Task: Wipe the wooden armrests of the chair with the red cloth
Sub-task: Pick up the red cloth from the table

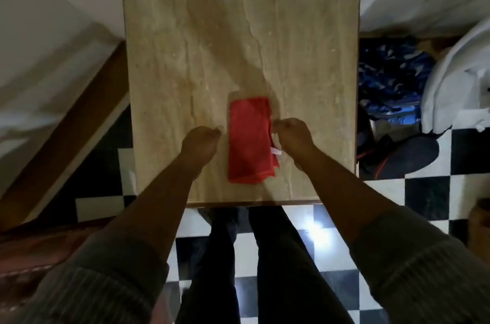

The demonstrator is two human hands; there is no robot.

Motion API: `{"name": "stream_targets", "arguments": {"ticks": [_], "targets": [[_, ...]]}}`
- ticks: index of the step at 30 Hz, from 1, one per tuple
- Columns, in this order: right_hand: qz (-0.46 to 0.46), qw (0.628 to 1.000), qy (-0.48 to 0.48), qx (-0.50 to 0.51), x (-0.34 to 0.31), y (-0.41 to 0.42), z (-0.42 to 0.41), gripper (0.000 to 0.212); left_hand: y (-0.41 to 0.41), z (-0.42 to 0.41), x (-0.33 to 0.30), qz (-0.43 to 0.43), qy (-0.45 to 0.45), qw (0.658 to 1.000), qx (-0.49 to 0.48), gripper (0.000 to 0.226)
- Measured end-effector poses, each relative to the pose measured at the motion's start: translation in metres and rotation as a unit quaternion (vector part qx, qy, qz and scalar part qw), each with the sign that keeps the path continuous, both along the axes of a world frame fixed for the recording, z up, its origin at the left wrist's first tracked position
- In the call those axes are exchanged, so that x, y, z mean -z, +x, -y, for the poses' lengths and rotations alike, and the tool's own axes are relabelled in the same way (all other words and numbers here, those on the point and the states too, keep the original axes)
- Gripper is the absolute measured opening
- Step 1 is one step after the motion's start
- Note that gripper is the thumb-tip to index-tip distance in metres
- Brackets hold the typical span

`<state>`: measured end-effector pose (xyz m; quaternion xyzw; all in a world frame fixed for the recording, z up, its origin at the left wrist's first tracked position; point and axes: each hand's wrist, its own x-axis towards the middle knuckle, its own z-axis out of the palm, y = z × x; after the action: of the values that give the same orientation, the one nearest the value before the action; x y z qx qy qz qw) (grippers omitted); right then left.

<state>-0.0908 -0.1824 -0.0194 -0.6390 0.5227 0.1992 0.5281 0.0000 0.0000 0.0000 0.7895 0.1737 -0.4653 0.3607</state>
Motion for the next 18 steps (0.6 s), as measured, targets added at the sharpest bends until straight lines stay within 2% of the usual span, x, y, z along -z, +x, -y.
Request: {"name": "stream_targets", "arguments": {"ticks": [3, 6, 9, 11, 18], "targets": [[-0.012, 0.999, -0.01, -0.031, 0.021, -0.008, -0.01, 0.038, -0.013, 0.005, 0.023, 0.001, -0.003, 0.999, 0.043, 0.019], [-0.018, 0.998, -0.028, -0.044, 0.034, -0.012, -0.019, 0.032, -0.026, 0.011, 0.037, 0.015, -0.005, 0.999, 0.032, 0.024], [-0.007, 0.998, -0.042, -0.047, 0.044, -0.012, -0.022, 0.029, -0.031, 0.012, 0.051, 0.038, 0.013, 0.998, 0.039, 0.018], [0.001, 0.998, -0.046, -0.049, 0.049, -0.013, -0.024, 0.026, -0.032, 0.01, 0.057, 0.037, 0.019, 0.999, 0.026, 0.024], [0.022, 0.999, -0.013, -0.04, 0.047, -0.014, -0.034, 0.025, -0.03, -0.004, 0.051, -0.002, -0.033, 0.999, -0.029, 0.012]]}}
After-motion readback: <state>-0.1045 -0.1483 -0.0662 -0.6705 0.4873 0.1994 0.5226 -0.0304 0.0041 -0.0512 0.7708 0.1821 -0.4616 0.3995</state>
